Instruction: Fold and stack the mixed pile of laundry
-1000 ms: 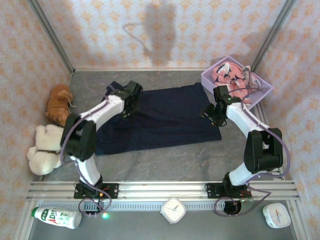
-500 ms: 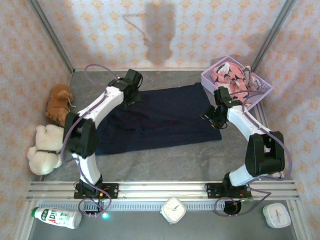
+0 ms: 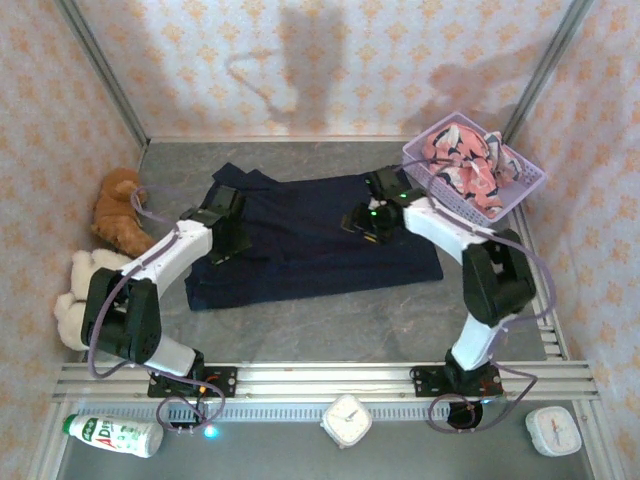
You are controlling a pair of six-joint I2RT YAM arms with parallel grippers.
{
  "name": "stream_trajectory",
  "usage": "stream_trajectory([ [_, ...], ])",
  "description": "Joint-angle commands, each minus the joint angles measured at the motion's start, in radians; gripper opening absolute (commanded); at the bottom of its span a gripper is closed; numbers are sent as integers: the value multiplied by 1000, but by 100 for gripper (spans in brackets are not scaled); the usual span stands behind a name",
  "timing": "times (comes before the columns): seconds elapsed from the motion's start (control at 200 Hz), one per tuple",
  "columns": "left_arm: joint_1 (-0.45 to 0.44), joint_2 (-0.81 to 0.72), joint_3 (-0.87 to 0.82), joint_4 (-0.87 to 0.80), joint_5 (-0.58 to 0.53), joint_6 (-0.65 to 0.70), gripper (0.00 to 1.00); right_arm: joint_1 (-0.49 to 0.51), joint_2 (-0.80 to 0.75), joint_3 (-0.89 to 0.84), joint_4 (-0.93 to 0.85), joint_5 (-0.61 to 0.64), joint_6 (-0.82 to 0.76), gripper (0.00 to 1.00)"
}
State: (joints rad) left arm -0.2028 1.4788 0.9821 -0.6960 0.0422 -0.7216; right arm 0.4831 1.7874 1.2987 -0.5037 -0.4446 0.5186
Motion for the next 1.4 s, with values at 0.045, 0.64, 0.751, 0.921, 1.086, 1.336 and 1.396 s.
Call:
stream_trajectory([
  [0.045, 80, -9, -62, 49, 13, -14, 0, 113, 163, 166, 60, -36, -44, 60],
  [0.64, 145, 159, -155, 105, 17, -45, 0, 283, 603, 654, 11, -180, -106, 56],
  [0.751, 144, 149, -164, 105, 12, -53, 0, 284, 624, 677, 5, -169, -101, 47],
  [0.921, 144, 149, -161, 92, 1, -61, 0, 281, 605, 713, -13, -104, -108, 18],
  [1.086, 144, 153, -152, 70, -10, -65, 0, 242, 560, 701, -57, 26, -43, 8],
  [1.336, 144, 155, -148, 64, -13, -70, 0, 218, 568, 675, -23, -5, 30, 16],
  [1.396, 144, 155, -149, 62, -16, -68, 0, 217, 549, 657, -14, 25, 34, 17],
])
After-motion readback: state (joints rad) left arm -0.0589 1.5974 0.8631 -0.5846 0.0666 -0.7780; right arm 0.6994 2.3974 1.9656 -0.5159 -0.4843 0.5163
